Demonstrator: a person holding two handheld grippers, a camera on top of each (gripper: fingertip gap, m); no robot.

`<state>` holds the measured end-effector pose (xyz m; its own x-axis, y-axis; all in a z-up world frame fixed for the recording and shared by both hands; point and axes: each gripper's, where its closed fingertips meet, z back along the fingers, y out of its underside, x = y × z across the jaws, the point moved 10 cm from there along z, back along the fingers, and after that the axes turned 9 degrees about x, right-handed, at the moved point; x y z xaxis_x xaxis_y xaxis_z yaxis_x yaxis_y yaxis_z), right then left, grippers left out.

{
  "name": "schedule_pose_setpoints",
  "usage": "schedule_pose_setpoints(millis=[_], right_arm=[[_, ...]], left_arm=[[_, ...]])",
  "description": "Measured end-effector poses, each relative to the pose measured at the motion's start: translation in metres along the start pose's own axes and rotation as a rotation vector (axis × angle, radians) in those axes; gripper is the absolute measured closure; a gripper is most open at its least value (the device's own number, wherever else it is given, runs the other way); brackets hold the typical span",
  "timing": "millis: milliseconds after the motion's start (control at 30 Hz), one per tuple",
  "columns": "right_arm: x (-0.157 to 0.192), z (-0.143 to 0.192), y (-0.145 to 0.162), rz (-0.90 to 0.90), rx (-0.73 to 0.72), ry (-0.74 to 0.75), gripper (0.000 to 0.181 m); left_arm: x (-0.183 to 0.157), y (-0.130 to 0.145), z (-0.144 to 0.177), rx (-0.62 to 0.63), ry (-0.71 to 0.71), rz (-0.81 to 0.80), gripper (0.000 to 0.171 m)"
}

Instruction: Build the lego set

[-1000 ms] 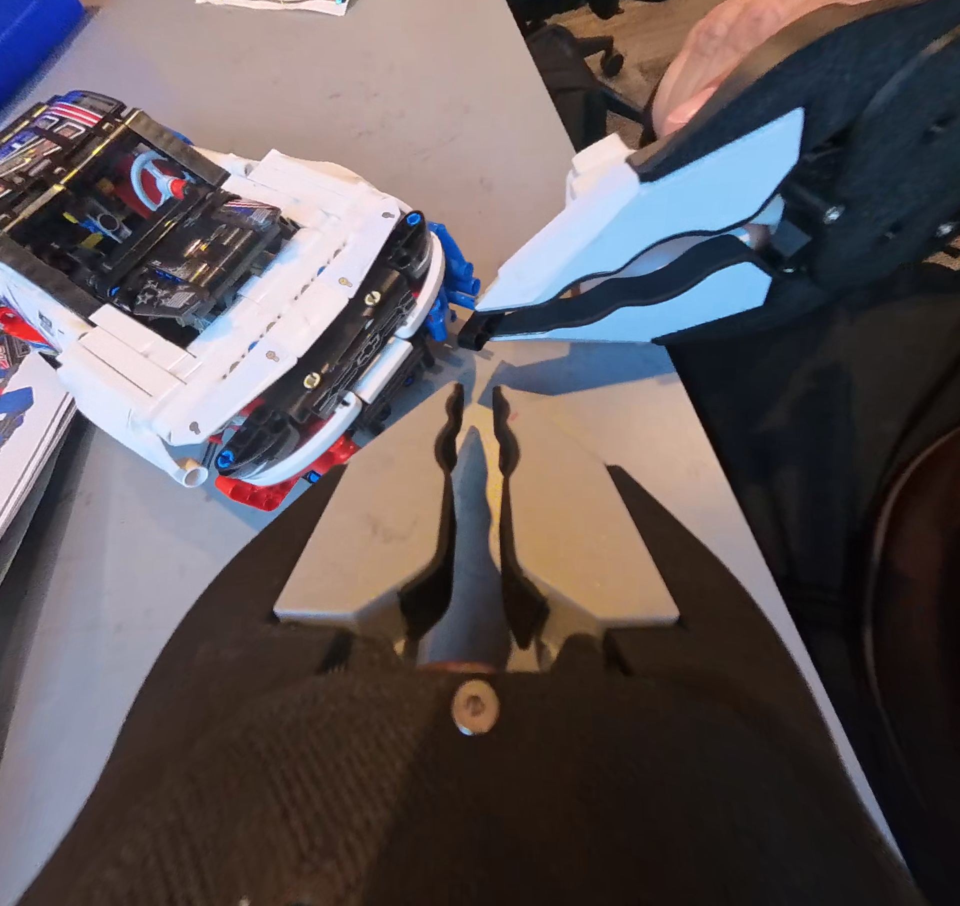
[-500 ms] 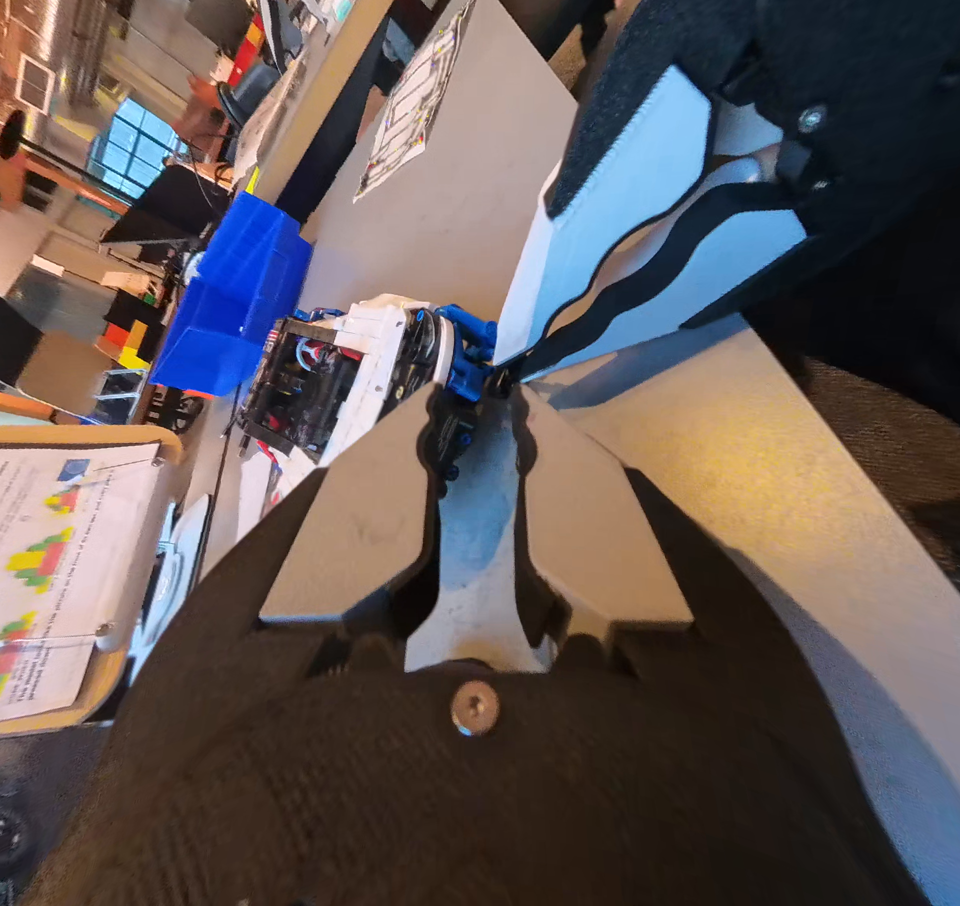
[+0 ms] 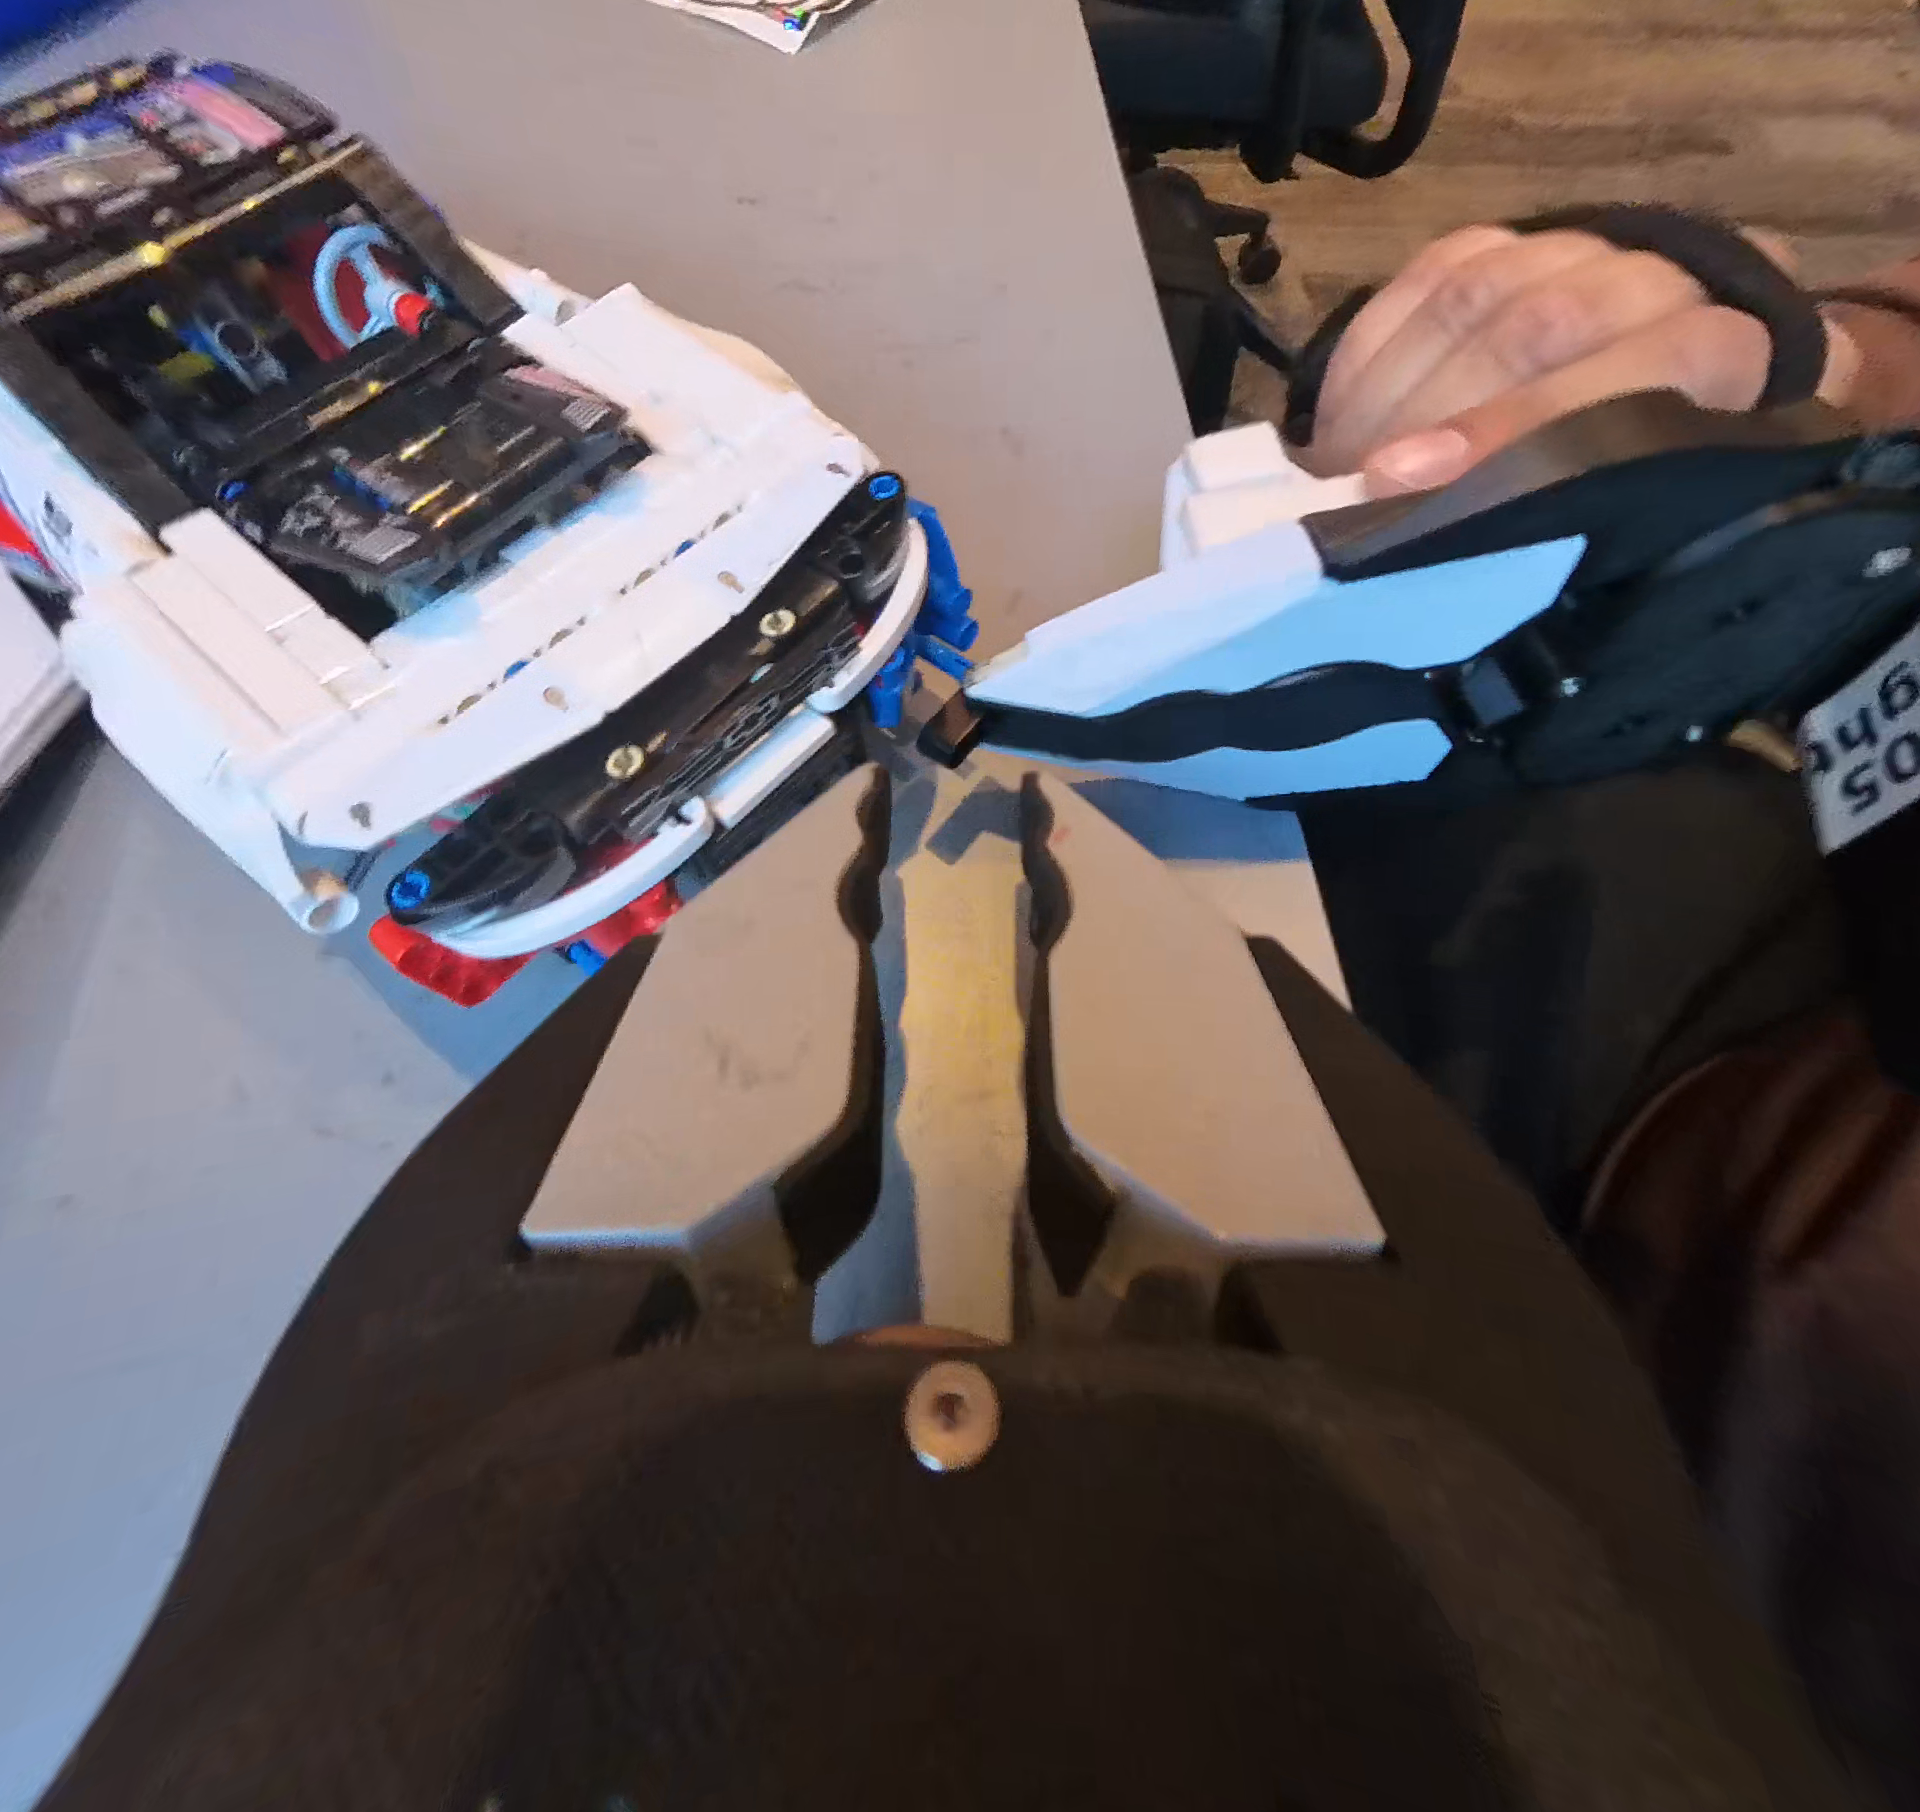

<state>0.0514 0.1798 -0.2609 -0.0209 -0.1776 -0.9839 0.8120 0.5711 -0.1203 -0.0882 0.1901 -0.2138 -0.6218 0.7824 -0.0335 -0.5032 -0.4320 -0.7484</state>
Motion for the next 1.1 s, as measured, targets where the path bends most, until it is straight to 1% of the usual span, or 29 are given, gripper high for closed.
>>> schedule_pose_setpoints(millis=[67, 233, 300, 367, 467, 600, 733, 900, 1100], right_arm=[[0.0, -0.002, 0.001, -0.005, -0.002, 0.001, 0.174], [-0.008, -0.006, 0.002, -0.043, -0.009, -0.003, 0.174], [-0.01, -0.005, 0.001, -0.048, -0.011, 0.0, 0.174], [-0.011, -0.006, 0.001, -0.053, -0.012, -0.004, 0.174], [-0.01, -0.006, 0.001, -0.052, -0.013, -0.011, 0.174], [-0.009, -0.006, -0.001, -0.049, -0.011, -0.026, 0.174], [-0.009, -0.003, 0.001, -0.055, -0.015, -0.029, 0.173], [-0.012, 0.003, 0.008, -0.078, -0.009, -0.047, 0.174], [-0.009, 0.002, 0.004, -0.064, -0.015, -0.053, 0.174]], left_arm=[[-0.006, 0.0, -0.003, 0.025, -0.1, -0.15, 0.152], [-0.025, 0.006, -0.012, 0.06, -0.421, -0.646, 0.155], [-0.031, 0.008, -0.014, 0.036, -0.488, -0.798, 0.158], [-0.033, 0.009, -0.015, 0.015, -0.536, -0.896, 0.159], [-0.036, 0.01, -0.017, -0.009, -0.579, -0.973, 0.161], [-0.034, 0.012, -0.023, 0.023, -0.626, -1.063, 0.167], [-0.032, 0.012, -0.025, 0.028, -0.645, -1.097, 0.167], [-0.032, 0.012, -0.027, 0.038, -0.659, -1.099, 0.167], [-0.033, 0.013, -0.028, 0.056, -0.661, -1.096, 0.168]])
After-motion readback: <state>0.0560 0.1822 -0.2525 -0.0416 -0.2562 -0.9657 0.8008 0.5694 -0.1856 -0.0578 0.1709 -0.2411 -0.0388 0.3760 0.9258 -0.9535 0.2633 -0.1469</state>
